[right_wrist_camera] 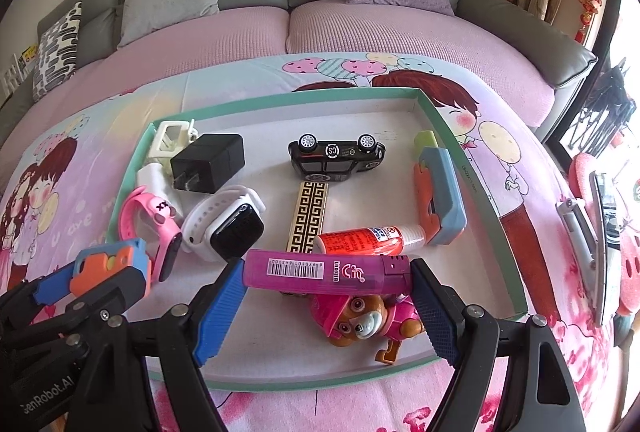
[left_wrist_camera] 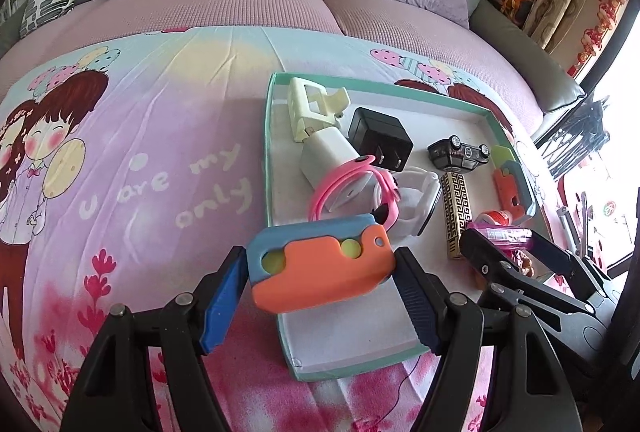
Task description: Organize rigid objects
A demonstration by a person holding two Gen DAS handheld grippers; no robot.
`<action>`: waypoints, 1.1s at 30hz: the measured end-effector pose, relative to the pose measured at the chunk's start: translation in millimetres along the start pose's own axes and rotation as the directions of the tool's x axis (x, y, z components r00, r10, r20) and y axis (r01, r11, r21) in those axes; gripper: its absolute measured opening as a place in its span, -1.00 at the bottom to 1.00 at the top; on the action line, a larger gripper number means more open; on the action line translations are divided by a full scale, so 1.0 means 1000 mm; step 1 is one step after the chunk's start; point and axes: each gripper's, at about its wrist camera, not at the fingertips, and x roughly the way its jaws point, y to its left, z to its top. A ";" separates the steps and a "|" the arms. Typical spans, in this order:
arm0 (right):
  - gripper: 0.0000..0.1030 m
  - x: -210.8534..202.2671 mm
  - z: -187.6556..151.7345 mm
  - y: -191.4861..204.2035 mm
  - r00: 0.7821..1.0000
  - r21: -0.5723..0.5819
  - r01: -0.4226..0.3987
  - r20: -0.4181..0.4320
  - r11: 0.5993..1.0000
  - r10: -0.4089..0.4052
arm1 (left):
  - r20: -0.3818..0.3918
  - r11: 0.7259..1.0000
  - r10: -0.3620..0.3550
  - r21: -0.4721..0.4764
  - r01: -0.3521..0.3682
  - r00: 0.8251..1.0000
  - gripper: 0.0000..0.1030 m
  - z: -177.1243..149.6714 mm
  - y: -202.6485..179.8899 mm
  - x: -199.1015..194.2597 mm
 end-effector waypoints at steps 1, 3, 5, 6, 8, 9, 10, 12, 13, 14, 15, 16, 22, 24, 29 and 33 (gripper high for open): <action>0.62 0.001 0.000 0.000 1.000 -0.004 0.000 0.000 1.000 0.000 | 0.000 1.000 0.001 -0.001 -0.001 1.000 0.45 0.000 0.000 0.000; 0.62 0.002 -0.001 0.001 1.000 -0.008 -0.006 -0.005 1.000 0.006 | 0.001 1.000 0.004 -0.006 -0.004 1.000 0.45 0.001 0.001 0.001; 0.63 0.004 -0.001 0.001 1.000 -0.010 -0.014 -0.009 1.000 0.014 | -0.003 1.000 0.011 -0.010 -0.011 1.000 0.46 0.002 0.002 0.002; 0.64 0.005 -0.001 0.001 1.000 -0.010 -0.019 -0.011 1.000 0.019 | -0.006 1.000 0.014 -0.014 -0.014 1.000 0.47 0.002 0.003 0.003; 0.70 0.006 -0.001 0.001 1.000 -0.009 -0.021 -0.012 1.000 0.020 | -0.008 1.000 0.013 -0.021 -0.013 1.000 0.47 0.002 0.005 0.002; 0.72 0.006 -0.001 0.001 1.000 -0.009 -0.021 -0.011 1.000 0.021 | -0.004 1.000 0.013 -0.024 -0.013 1.000 0.47 0.003 0.006 0.002; 0.76 0.006 -0.001 0.000 1.000 -0.008 -0.025 -0.011 1.000 0.025 | -0.001 1.000 0.014 -0.028 -0.014 1.000 0.47 0.003 0.007 0.000; 0.77 0.005 -0.001 0.000 0.999 -0.005 -0.035 -0.006 0.999 0.035 | 0.009 0.999 0.012 -0.033 -0.012 1.000 0.55 0.004 0.009 -0.003; 0.77 0.005 -0.001 0.000 0.999 -0.005 -0.036 -0.005 0.999 0.036 | 0.015 0.999 0.013 -0.036 -0.013 1.000 0.62 0.005 0.010 -0.005; 0.81 0.005 -0.001 0.000 0.999 -0.006 -0.036 -0.004 0.999 0.036 | 0.023 0.999 0.015 -0.039 -0.014 1.000 0.62 0.005 0.011 -0.008; 0.87 0.005 -0.001 0.000 0.999 -0.006 -0.037 -0.004 0.999 0.037 | 0.029 0.999 0.017 -0.042 -0.016 0.999 0.62 0.006 0.011 -0.010; 1.00 0.006 -0.001 0.001 0.999 -0.006 -0.039 -0.006 0.999 0.039 | 0.035 0.999 0.021 -0.045 -0.019 0.999 0.62 0.007 0.013 -0.012; 1.00 0.005 -0.001 0.001 0.999 -0.004 -0.051 0.007 0.999 0.052 | 0.088 0.992 0.097 -0.085 -0.089 0.991 0.64 0.010 0.029 -0.027; 1.00 0.005 -0.001 0.001 0.999 -0.001 -0.053 0.007 0.999 0.053 | 0.106 0.984 0.149 -0.112 -0.137 0.983 0.85 0.010 0.038 -0.030; 1.00 0.005 -0.001 0.001 0.998 0.003 -0.062 0.008 0.998 0.062 | 0.110 0.952 0.272 -0.174 -0.251 0.956 0.90 0.009 0.061 -0.027; 1.00 0.005 -0.001 0.003 0.998 -0.001 -0.070 0.010 0.998 0.070 | 0.087 0.930 0.322 -0.216 -0.298 0.943 0.90 0.004 0.076 -0.020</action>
